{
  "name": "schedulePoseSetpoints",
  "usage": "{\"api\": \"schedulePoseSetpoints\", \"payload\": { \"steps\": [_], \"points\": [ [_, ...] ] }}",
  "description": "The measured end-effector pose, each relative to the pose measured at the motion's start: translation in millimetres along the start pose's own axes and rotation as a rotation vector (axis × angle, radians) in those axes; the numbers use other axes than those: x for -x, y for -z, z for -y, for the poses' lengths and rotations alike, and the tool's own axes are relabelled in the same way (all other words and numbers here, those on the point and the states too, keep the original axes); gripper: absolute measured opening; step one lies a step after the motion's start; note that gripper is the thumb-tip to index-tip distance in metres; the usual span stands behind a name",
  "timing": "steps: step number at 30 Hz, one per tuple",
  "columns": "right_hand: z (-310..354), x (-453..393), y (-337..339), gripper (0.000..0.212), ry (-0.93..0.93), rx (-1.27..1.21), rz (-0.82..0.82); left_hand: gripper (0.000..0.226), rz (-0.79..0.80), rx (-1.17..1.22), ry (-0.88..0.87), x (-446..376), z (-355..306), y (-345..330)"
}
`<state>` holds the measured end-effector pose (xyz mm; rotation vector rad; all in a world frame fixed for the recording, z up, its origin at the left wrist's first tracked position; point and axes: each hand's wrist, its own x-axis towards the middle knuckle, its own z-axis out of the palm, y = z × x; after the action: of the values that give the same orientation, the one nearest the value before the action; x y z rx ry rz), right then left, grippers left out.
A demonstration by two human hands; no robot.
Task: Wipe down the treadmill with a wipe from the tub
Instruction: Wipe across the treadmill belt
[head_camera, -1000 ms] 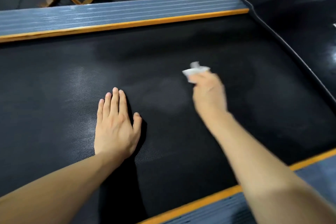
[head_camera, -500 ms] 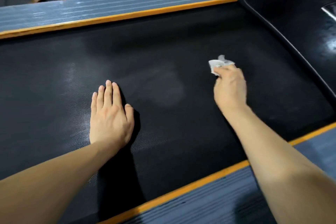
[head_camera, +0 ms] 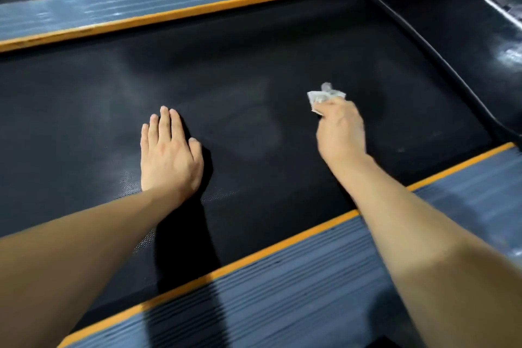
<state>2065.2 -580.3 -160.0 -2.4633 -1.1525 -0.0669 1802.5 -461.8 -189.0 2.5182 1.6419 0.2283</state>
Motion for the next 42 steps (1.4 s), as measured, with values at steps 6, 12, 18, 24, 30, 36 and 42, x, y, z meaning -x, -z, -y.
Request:
{"api": "schedulePoseSetpoints", "payload": {
  "steps": [6,12,18,24,30,36,42],
  "points": [
    [95,111,-7,0.047,0.458,-0.315,0.276,0.065,0.014,0.023,0.003,0,-1,3],
    [-30,34,34,0.042,0.024,0.089,0.093,0.066,0.001,0.026,0.001,0,-1,3],
    [20,83,23,0.041,0.065,-0.185,0.182,0.066,-0.010,0.032,0.003,1,0,0],
    [72,132,16,0.068,0.459,-0.167,0.351,0.066,-0.013,0.040,0.001,1,-1,1],
    [-43,69,73,0.023,-0.104,0.140,0.155,0.065,-0.028,0.041,-0.010,-1,1,-1],
    [28,114,59,0.018,-0.014,-0.016,0.210,0.066,-0.027,0.043,-0.001,1,-2,-1],
    [71,149,47,0.016,0.305,-0.082,0.263,0.061,-0.051,0.068,-0.028,7,3,3]
  ]
}}
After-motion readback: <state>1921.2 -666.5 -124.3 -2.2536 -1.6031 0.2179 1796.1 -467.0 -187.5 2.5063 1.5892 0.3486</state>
